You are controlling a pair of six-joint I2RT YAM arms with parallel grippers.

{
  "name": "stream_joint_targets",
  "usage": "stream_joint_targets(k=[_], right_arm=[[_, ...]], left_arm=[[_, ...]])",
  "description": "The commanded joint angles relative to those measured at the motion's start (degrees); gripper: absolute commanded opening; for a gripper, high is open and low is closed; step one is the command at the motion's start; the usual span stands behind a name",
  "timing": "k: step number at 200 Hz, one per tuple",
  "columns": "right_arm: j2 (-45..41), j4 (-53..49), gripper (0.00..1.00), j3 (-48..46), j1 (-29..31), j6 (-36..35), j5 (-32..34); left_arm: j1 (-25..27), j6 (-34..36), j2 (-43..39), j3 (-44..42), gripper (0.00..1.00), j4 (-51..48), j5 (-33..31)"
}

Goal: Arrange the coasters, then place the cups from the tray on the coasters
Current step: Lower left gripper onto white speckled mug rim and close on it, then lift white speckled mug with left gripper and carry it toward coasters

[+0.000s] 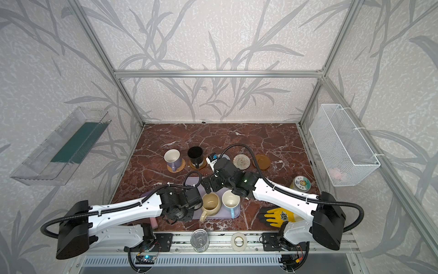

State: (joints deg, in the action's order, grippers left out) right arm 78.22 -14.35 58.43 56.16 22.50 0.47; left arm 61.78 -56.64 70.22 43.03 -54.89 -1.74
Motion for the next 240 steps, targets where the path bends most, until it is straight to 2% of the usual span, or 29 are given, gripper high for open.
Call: stream_joint_targets(k=[1,43,84,130,156,180,210,240], right_arm=[[-2.14,1.77,0.99,-1.41,0.26,1.39,-0.06],[-2.89,1.83,0.99,-2.93,0.25,2.02,0.98],[-2.72,1.26,0.99,-2.58,0.26,1.85,1.56],[-3.40,0.48,0.99,-2.69,0.26,1.93,3.57],[-3.72,0.11,0.99,-2.85,0.13,2.80,6.37],[-3.95,0.42,0.99,-2.65,0.16,2.82,6.34],[-3.78,-0.28,0.99,-2.02,0.17,2.57,5.83],[-4.57,-0.79,0.99,-2.19,0.17,0.74,8.84]], left_arm=[[0.10,-0.10,0.09,-0.92,0.20,1.08,-2.95],[0.11,0.20,-0.41,-1.01,0.00,1.15,-2.96],[0.11,0.12,-1.25,-0.80,0.00,0.55,-3.66],[-0.02,-0.50,-5.48,1.11,0.00,-1.86,-9.26],[-0.86,-0.22,-6.93,1.64,0.00,-1.97,-10.02],[-1.23,0.11,-7.30,2.65,0.00,-2.63,-10.62],[-3.22,1.34,-8.36,4.56,0.00,-3.36,-10.92],[-6.34,3.27,-9.85,6.95,0.00,-3.92,-10.53]])
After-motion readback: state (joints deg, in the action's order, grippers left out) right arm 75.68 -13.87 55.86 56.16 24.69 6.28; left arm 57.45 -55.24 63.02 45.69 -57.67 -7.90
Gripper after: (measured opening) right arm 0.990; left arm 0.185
